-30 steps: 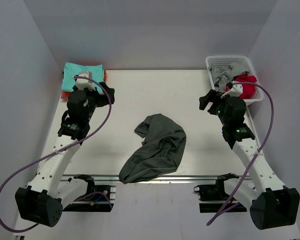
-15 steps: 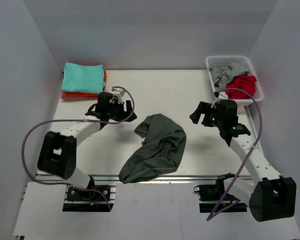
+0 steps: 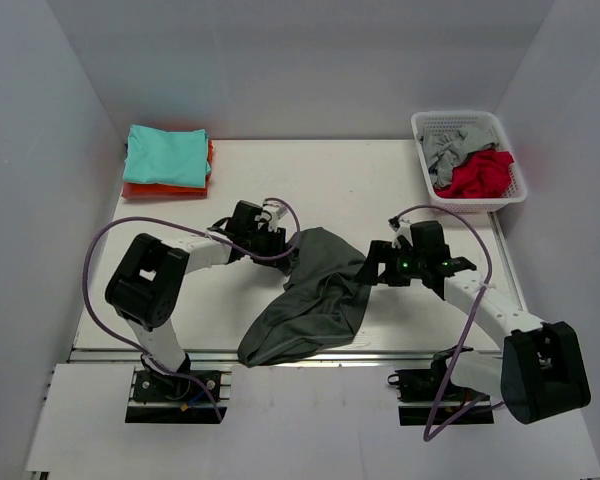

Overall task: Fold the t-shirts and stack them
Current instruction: Flatten out the tshirt, then grap the side of the flattened tshirt closest away from the robot with both arms, then fold the flattened tshirt in 1/3 of the way

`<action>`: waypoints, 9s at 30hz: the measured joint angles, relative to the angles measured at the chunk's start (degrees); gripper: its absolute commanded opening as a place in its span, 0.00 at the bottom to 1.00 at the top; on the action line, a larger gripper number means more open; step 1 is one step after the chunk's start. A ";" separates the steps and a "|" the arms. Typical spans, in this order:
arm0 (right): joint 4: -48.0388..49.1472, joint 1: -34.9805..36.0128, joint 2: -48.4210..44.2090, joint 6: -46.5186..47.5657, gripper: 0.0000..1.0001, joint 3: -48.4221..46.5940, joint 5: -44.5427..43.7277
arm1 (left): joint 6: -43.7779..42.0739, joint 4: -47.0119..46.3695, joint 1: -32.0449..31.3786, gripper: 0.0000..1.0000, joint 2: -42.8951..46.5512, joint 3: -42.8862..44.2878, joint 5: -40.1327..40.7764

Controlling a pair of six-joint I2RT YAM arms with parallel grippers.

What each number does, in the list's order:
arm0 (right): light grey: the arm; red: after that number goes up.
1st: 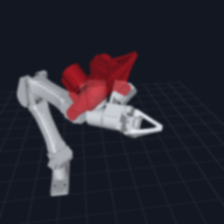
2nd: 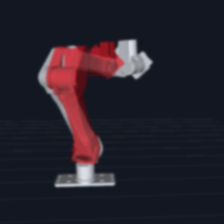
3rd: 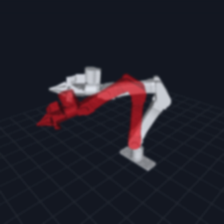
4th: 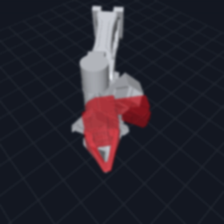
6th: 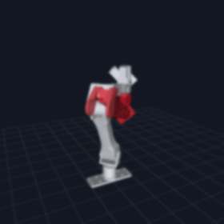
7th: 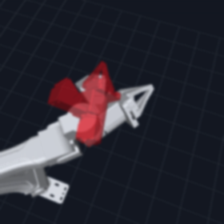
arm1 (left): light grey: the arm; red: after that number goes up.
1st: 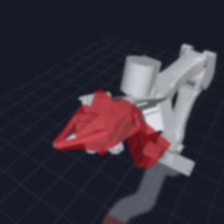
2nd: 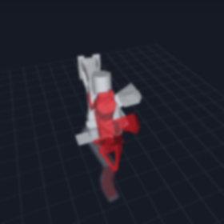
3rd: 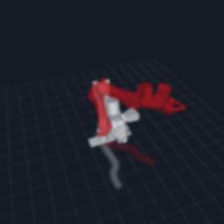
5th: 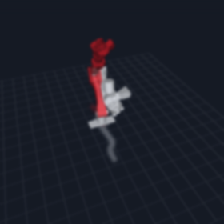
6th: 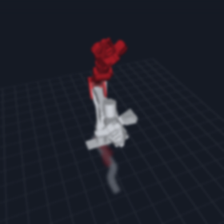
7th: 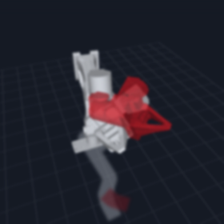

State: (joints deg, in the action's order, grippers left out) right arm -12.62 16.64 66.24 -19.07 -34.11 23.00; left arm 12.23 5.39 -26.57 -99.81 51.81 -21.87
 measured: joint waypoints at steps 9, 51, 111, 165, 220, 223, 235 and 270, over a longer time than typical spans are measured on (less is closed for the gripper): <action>3.63 4.85 7.96 -0.92 0.74 0.26 4.20 | 1.25 -1.46 -1.70 0.00 -2.86 1.84 1.77; 3.63 7.06 -9.35 14.38 0.00 -42.88 -49.48 | -10.10 1.57 -1.31 0.00 33.09 29.33 62.86; 17.42 1.01 16.17 10.60 0.00 -21.97 -65.09 | -2.34 -3.52 2.08 0.00 4.31 17.44 58.86; -10.99 -3.30 10.60 -8.28 0.90 -15.32 -40.11 | 11.34 23.39 8.50 1.00 19.52 -0.57 19.56; -16.41 -14.38 -1.55 -11.78 0.00 1.07 -26.38 | 17.14 47.89 -4.59 0.00 29.83 -11.17 12.24; -16.17 -14.38 -1.14 -10.91 0.00 1.05 -24.85 | 16.06 45.81 -4.59 0.00 29.18 -8.31 11.13; -14.08 -14.36 1.79 -7.13 0.00 -10.69 -21.31 | 12.52 37.53 -3.87 0.00 23.45 9.42 24.00; -14.49 -14.38 35.93 -5.97 0.00 -40.50 -29.24 | -13.55 27.36 6.16 0.00 -25.33 54.18 37.51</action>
State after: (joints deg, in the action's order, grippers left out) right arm -27.11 2.26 102.17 -25.04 -74.61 -6.24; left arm -1.32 32.75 -20.40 -125.14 106.00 15.64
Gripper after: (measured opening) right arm 0.011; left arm 0.029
